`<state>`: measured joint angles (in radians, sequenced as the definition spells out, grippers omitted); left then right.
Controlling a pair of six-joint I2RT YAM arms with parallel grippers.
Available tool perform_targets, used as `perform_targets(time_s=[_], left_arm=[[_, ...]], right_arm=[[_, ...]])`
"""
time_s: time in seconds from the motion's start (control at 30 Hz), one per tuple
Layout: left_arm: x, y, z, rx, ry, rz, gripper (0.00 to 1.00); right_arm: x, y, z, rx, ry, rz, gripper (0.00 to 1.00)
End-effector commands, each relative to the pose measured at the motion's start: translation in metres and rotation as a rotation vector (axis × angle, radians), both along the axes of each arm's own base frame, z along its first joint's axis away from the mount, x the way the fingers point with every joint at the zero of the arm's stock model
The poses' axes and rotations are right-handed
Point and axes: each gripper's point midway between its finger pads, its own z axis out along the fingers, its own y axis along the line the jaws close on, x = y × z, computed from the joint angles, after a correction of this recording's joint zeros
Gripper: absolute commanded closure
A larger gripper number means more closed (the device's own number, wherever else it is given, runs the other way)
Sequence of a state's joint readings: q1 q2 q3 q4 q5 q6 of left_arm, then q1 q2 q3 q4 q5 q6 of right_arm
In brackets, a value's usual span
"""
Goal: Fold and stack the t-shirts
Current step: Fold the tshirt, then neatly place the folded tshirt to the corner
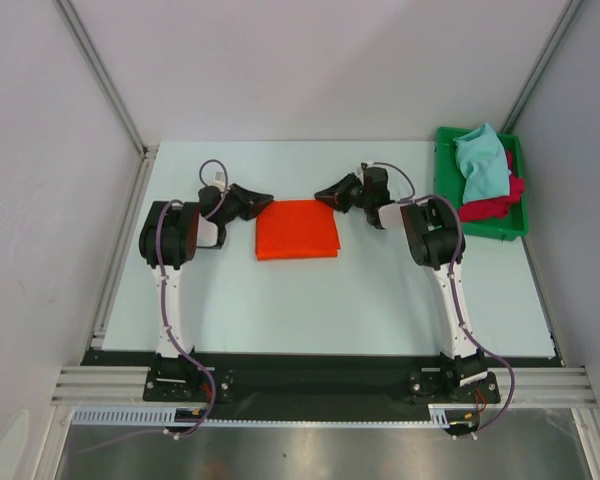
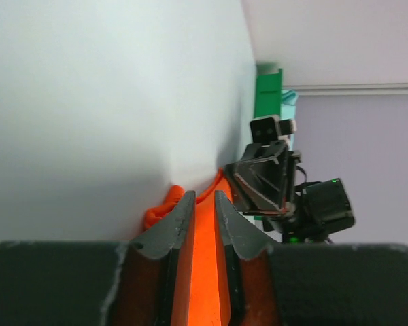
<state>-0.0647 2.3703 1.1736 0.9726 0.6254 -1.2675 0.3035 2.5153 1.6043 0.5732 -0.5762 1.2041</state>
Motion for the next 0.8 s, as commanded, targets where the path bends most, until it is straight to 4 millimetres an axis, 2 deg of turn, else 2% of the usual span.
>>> perform_targets(time_s=[0.0, 0.1, 0.23, 0.33, 0.4, 0.43, 0.47, 0.5, 0.53, 0.57, 0.6, 0.63, 0.67, 0.7, 0.73, 0.77], left_arm=[[0.007, 0.009, -0.018, 0.106, 0.017, 0.000, 0.78], [0.010, 0.018, -0.031, 0.148, 0.074, -0.001, 0.79], [0.021, 0.024, -0.024, 0.153, 0.090, -0.013, 0.70], [0.036, 0.025, 0.008, 0.201, 0.043, -0.025, 0.65], [0.040, 0.027, 0.045, 0.233, 0.002, -0.022, 0.64], [0.040, 0.029, 0.055, 0.270, -0.026, -0.032, 0.64], [0.041, 0.032, 0.073, 0.294, -0.052, -0.028, 0.64], [0.034, 0.035, 0.097, 0.318, -0.059, -0.028, 0.64], [0.028, 0.038, 0.112, 0.365, -0.095, -0.038, 0.64], [0.012, 0.041, 0.108, 0.398, -0.037, -0.047, 0.64], [0.000, 0.044, 0.115, 0.426, -0.031, -0.051, 0.63], [-0.019, 0.046, 0.156, 0.466, -0.120, -0.047, 0.61], [-0.045, 0.047, 0.138, 0.484, -0.061, -0.065, 0.60], [-0.066, 0.049, 0.141, 0.504, -0.042, -0.066, 0.59], [-0.084, 0.051, 0.141, 0.527, -0.040, -0.069, 0.57], [-0.116, 0.054, 0.149, 0.538, -0.047, -0.060, 0.53]], right_arm=[[0.010, -0.020, -0.038, -0.091, 0.095, -0.072, 0.83], [0.014, -0.025, -0.042, -0.111, 0.127, -0.076, 0.82], [0.024, -0.045, -0.038, -0.117, 0.159, -0.099, 0.79], [0.034, -0.063, -0.022, -0.127, 0.142, -0.102, 0.76], [0.035, -0.072, -0.004, -0.167, 0.121, -0.072, 0.72], [0.038, -0.086, 0.003, -0.178, 0.122, -0.079, 0.71], [0.035, -0.090, 0.015, -0.192, 0.128, -0.068, 0.69], [0.035, -0.096, 0.028, -0.201, 0.086, -0.046, 0.68], [0.030, -0.100, 0.036, -0.220, 0.084, -0.029, 0.67], [0.023, -0.108, 0.057, -0.241, 0.074, -0.018, 0.64], [0.016, -0.111, 0.067, -0.268, 0.057, 0.000, 0.62], [0.009, -0.115, 0.070, -0.341, 0.000, 0.045, 0.60], [-0.007, -0.117, 0.074, -0.377, 0.022, 0.076, 0.58], [-0.017, -0.117, 0.098, -0.412, -0.035, 0.090, 0.57], [-0.033, -0.119, 0.093, -0.464, -0.054, 0.133, 0.56], [-0.048, -0.120, 0.095, -0.497, -0.050, 0.156, 0.55]])
